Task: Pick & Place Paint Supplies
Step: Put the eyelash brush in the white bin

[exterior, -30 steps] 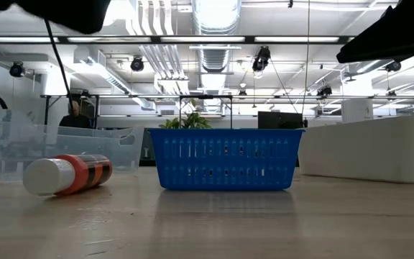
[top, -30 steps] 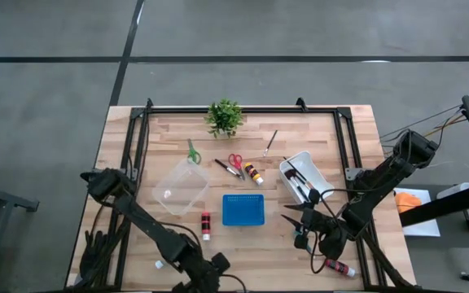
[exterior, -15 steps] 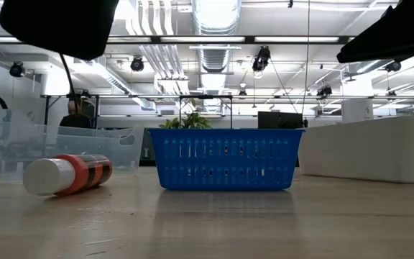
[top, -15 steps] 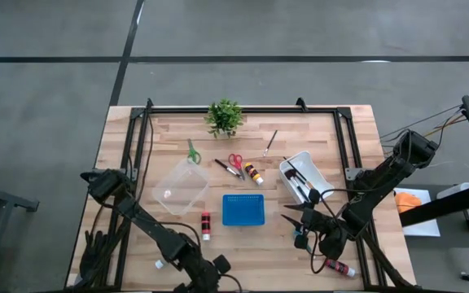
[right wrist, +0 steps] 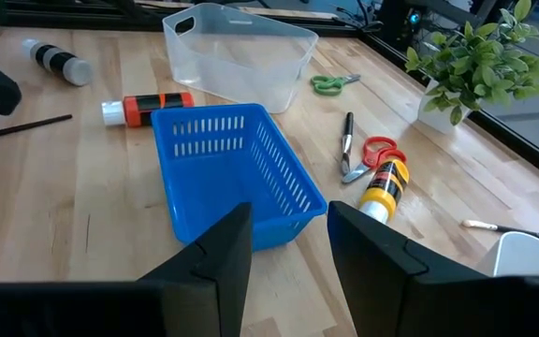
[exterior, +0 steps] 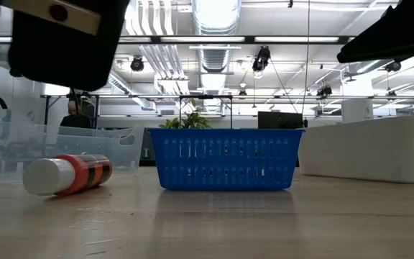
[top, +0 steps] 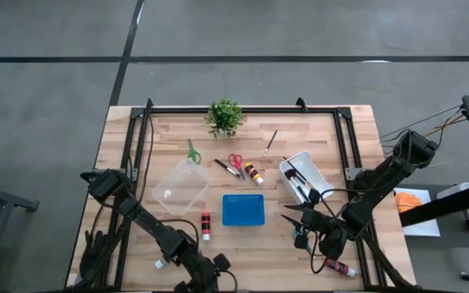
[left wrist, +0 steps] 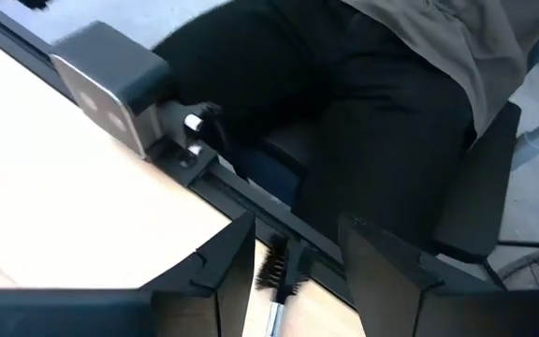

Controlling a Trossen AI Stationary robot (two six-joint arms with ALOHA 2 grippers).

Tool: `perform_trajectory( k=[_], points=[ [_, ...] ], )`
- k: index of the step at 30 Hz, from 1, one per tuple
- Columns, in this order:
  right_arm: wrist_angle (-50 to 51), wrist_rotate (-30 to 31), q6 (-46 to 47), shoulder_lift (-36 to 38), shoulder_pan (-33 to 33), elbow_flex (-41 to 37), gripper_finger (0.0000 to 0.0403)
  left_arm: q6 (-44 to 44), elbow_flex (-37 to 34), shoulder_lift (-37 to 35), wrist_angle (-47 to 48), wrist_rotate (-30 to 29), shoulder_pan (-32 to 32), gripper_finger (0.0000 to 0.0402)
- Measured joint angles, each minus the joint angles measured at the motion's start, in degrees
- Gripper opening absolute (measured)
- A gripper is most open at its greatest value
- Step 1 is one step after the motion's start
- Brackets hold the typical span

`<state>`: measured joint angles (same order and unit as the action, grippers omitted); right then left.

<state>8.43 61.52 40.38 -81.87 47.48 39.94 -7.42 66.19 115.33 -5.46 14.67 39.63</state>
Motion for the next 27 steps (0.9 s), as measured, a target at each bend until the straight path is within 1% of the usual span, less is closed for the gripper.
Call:
perform_trajectory(
  k=[11, 19, 22, 27],
  points=[
    [0.00, 0.02, -0.02, 0.00, 0.00, -0.15, 0.0141, 1.74, -2.88, 0.54, -4.55, 0.00, -0.39, 0.0162],
    [-0.22, 0.01, 0.13, 0.00, 0.00, -0.60, 0.0141, 2.97, -1.38, 4.92, -5.57, 0.49, -0.94, 0.0162],
    [-0.26, 0.00, 0.13, 0.00, 0.01, -0.70, 0.0141, 3.40, -1.42, 5.49, -6.01, 1.59, -1.14, 0.0162],
    [-0.30, 0.00, 0.16, 0.00, 0.00, -0.85, 0.0141, 4.33, -1.65, 5.53, -5.93, 1.74, -1.17, 0.0162]
  ],
)
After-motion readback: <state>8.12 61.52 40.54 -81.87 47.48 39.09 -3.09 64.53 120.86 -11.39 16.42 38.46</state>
